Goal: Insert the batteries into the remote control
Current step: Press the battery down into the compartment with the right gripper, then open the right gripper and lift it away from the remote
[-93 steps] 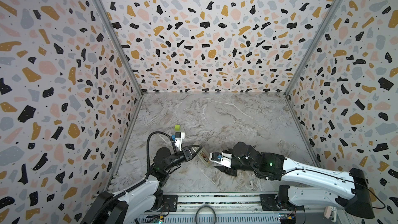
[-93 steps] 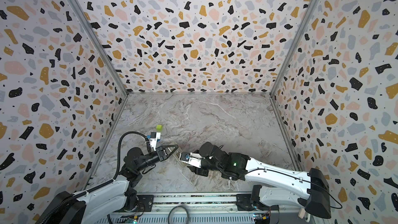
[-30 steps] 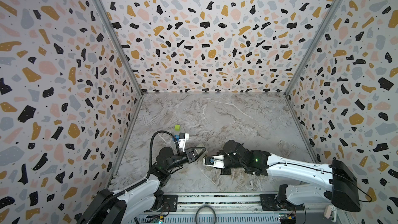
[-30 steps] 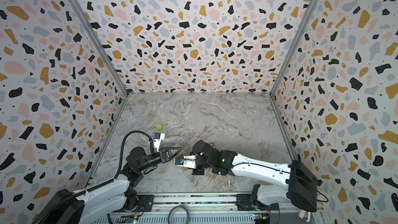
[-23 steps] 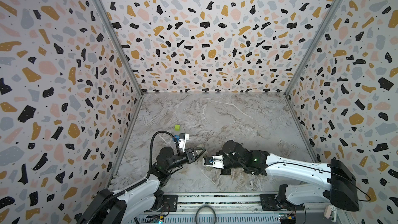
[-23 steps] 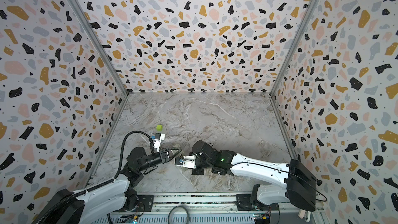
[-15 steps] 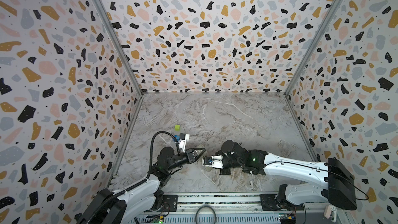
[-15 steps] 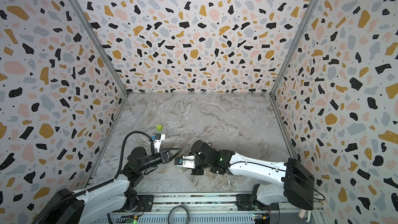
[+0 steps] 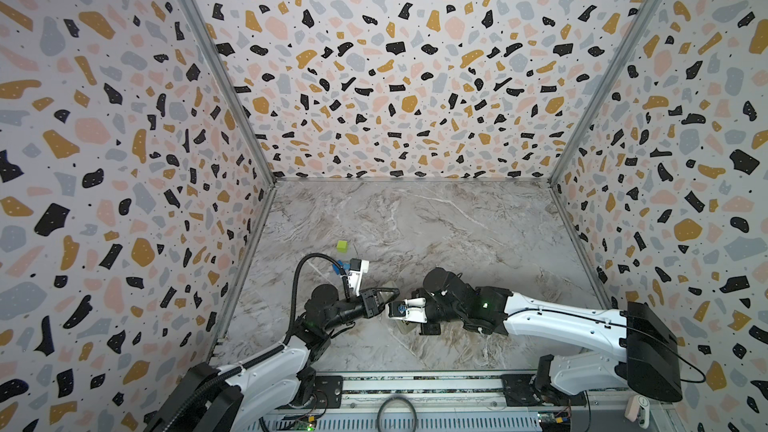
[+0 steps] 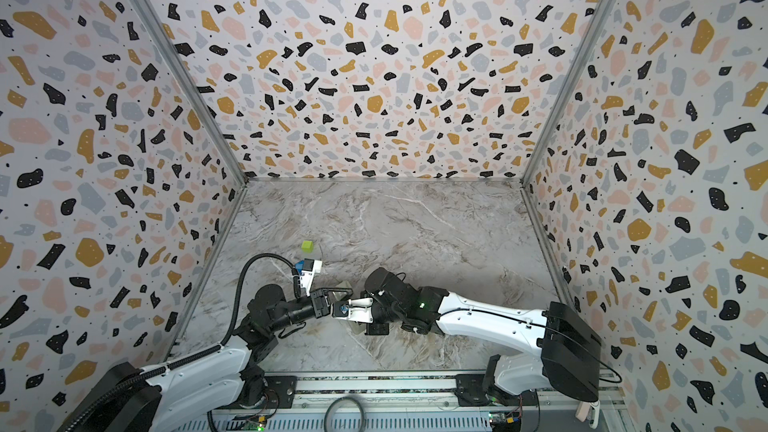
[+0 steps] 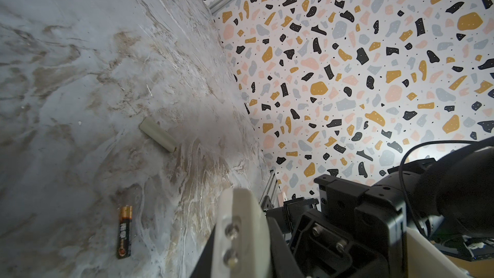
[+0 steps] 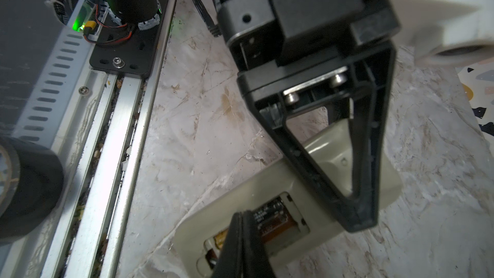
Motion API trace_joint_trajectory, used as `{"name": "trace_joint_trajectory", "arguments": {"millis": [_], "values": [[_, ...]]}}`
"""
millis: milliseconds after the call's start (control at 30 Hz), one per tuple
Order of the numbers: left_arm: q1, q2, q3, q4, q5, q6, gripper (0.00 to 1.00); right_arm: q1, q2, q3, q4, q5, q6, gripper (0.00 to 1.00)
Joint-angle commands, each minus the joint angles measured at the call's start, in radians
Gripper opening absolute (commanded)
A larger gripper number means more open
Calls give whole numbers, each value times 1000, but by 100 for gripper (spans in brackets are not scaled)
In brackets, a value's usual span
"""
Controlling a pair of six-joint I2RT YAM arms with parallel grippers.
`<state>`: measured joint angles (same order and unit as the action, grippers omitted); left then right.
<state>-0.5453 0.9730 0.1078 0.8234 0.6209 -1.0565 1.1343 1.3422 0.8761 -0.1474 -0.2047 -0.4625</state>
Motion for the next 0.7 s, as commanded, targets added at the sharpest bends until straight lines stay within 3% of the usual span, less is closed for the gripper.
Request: {"name": "trace_joint_trajectory", "arguments": {"millis": [0, 133, 333, 467, 667], "values": [[-16, -20, 40, 98, 53, -5, 0, -4, 26, 35, -14, 40, -11, 8], [-16, -27, 45, 63, 42, 13, 0, 8, 16, 53, -35, 51, -7, 11], [-12, -64, 79, -102, -56, 88, 0, 42, -89, 53, -53, 69, 66, 32], [28, -69, 80, -150, -92, 94, 0, 26, -179, 16, -50, 81, 173, 45], [104, -117, 66, -218, -114, 110, 0, -96, -235, -38, -39, 55, 419, 60]]}}
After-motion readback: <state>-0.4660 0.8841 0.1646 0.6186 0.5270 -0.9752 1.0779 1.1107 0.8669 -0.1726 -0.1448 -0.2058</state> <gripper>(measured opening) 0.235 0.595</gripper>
